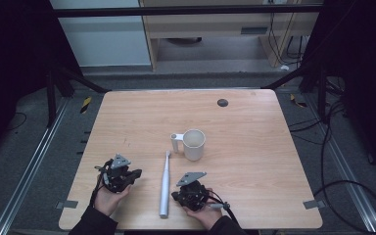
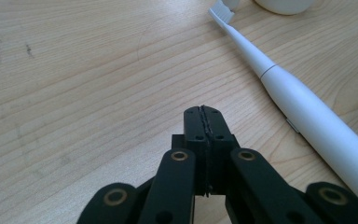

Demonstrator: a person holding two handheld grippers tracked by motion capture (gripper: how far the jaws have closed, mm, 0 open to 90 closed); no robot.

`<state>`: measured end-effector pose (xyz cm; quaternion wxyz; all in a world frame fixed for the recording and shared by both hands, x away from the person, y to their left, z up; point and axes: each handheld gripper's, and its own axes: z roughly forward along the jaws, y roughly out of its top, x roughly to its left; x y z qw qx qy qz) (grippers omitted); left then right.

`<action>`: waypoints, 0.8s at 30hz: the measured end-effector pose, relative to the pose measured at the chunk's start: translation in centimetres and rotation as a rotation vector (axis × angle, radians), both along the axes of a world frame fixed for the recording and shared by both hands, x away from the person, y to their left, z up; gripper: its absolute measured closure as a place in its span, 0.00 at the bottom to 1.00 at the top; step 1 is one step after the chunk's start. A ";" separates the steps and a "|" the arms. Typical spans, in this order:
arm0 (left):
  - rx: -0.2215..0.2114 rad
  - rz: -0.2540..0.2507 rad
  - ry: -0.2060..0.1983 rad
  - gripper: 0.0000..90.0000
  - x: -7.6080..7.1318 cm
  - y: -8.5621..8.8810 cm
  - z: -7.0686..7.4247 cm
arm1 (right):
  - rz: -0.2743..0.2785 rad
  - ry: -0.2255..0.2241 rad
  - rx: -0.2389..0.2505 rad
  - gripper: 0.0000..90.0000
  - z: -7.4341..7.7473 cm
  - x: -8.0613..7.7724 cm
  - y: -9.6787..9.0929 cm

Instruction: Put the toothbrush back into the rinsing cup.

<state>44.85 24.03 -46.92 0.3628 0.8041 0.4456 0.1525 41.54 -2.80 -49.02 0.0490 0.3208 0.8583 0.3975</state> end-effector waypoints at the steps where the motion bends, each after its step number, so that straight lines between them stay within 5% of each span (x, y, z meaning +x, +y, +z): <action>1: 0.001 -0.001 -0.004 1.00 0.0 0.0 0.1 | -0.018 -0.016 0.001 1.00 0.3 0.2 -0.5; 8: -0.015 -0.005 -0.024 1.00 -0.3 -0.3 0.8 | -0.186 -0.145 0.001 1.00 2.8 1.9 -5.9; 15: -0.023 -0.024 -0.034 0.96 -0.7 -1.0 1.5 | -0.369 -0.228 0.004 0.96 4.6 2.7 -12.2; 24: 0.004 -0.060 -0.032 0.82 -0.5 -3.1 2.1 | -0.579 -0.313 -0.050 0.81 4.8 2.3 -20.0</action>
